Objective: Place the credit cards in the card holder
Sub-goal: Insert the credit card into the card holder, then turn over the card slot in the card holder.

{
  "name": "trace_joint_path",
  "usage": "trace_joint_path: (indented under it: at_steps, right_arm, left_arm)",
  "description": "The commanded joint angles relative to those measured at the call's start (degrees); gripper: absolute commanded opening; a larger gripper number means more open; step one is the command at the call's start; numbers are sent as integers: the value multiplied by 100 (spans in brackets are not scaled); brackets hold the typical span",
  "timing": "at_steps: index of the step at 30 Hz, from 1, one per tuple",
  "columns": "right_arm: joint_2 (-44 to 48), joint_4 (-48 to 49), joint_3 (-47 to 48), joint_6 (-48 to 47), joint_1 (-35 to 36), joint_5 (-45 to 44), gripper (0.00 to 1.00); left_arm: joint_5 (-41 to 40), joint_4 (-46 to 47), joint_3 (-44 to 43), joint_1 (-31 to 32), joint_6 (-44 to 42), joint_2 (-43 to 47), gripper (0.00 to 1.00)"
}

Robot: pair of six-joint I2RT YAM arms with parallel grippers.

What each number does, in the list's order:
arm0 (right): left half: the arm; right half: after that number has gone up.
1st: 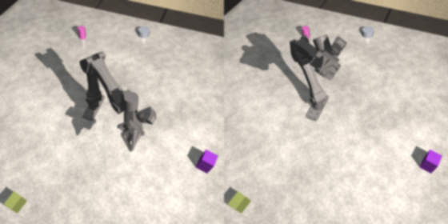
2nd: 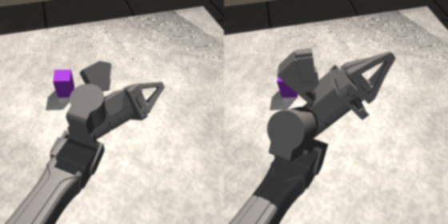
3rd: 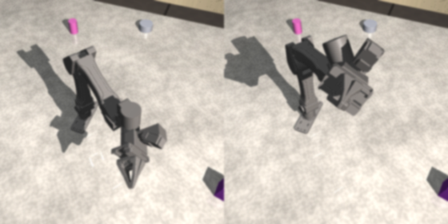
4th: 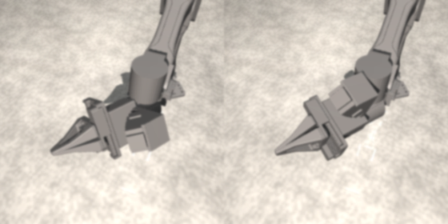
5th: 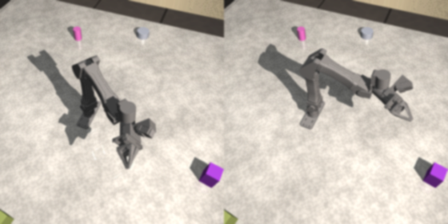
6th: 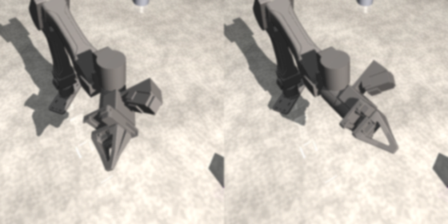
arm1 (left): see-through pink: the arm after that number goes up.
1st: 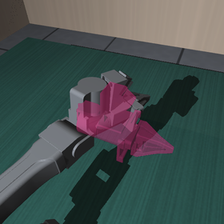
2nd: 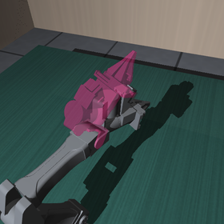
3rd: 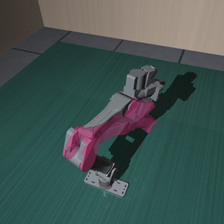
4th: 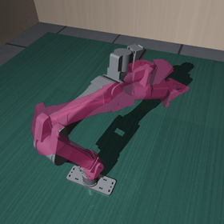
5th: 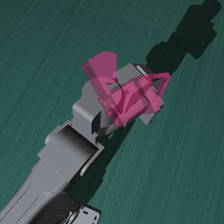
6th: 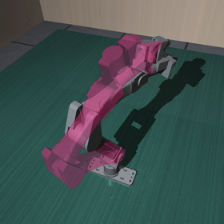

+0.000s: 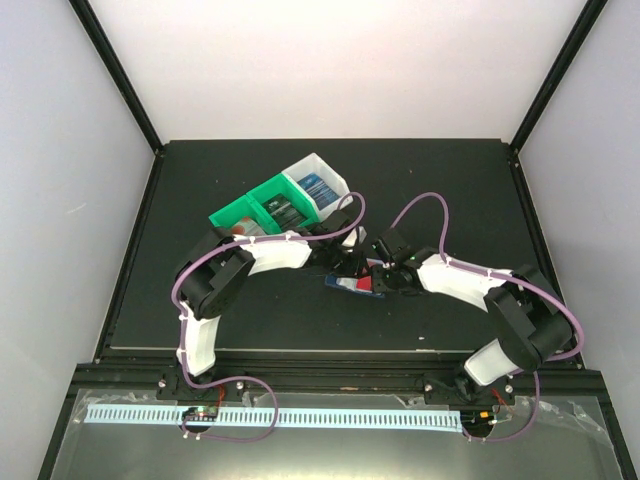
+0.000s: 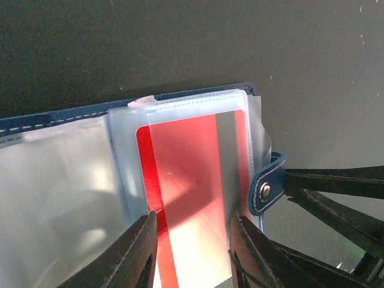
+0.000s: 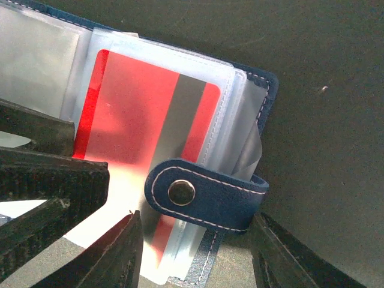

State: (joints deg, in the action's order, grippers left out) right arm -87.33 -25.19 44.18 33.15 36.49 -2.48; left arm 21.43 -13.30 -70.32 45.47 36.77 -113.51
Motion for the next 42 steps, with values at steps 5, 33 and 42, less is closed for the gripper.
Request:
trace_joint_path:
  at_steps: [5,33,42]
  right_arm:
    - [368,72,-96,133,-20,-265,50]
    - [-97,-31,570,186,-19,496,40]
    - [-232,-168,566,263,-36,99,50]
  left_arm:
    - [-10,259,54,42,8,341,37]
    - [-1129,-604,678,-143,31,566,22]
    - [-948,-512,749,-153,89,510,22]
